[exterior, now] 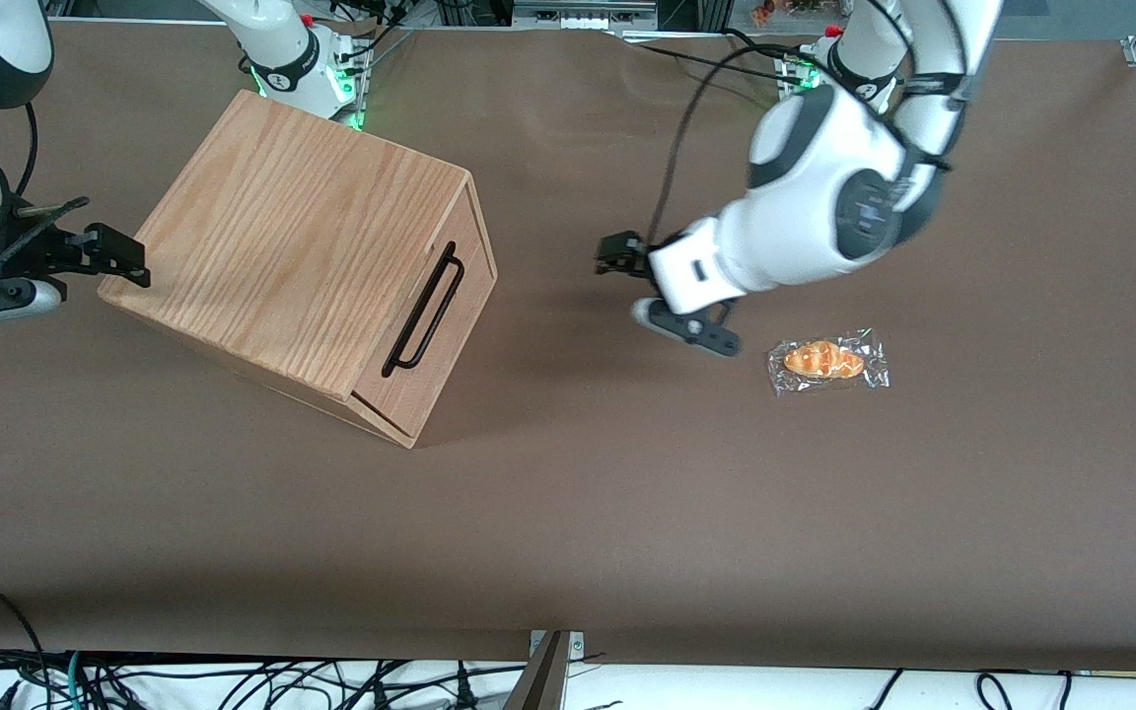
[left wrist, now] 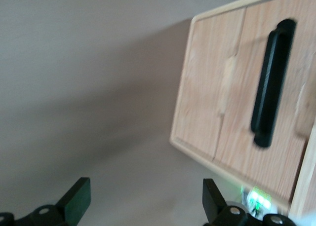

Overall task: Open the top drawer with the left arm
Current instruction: 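Move the left gripper toward the black drawer handle of the wooden cabinet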

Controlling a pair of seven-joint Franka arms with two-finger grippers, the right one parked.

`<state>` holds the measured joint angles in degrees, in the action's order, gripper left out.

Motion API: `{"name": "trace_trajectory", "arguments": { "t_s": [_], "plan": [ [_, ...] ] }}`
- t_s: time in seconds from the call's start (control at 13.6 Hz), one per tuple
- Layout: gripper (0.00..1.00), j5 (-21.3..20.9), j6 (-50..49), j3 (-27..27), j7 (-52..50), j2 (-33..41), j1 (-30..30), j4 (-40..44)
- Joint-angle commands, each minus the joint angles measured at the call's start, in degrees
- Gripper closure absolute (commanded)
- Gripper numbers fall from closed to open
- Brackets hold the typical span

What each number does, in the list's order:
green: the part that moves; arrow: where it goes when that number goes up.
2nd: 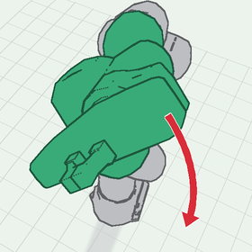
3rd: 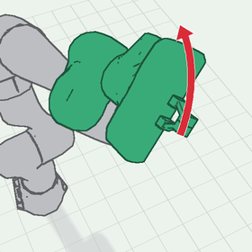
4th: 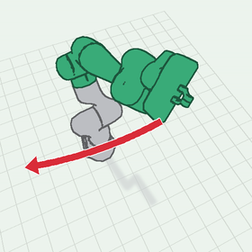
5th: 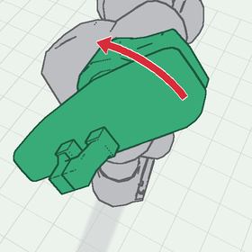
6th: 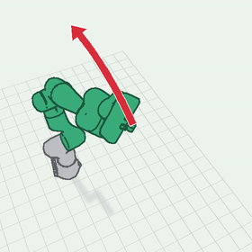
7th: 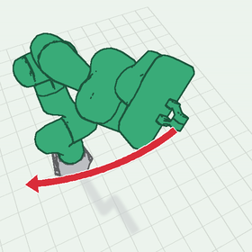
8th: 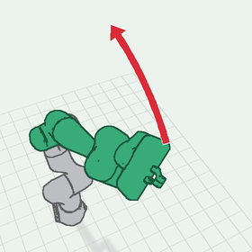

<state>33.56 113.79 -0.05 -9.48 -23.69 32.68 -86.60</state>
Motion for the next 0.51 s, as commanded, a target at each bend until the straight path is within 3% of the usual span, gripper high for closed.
{"name": "trace_trajectory", "arguments": {
  "t_s": [0.0, 0.44],
  "plan": [
    [0.0, 2.3, 5.5, -1.1, -6.8, -6.1, 4.4, 6.3],
    [0.0, 2.4, 12.7, -1.1, -17.1, -15.2, 9.7, 16.7]
  ]
}}
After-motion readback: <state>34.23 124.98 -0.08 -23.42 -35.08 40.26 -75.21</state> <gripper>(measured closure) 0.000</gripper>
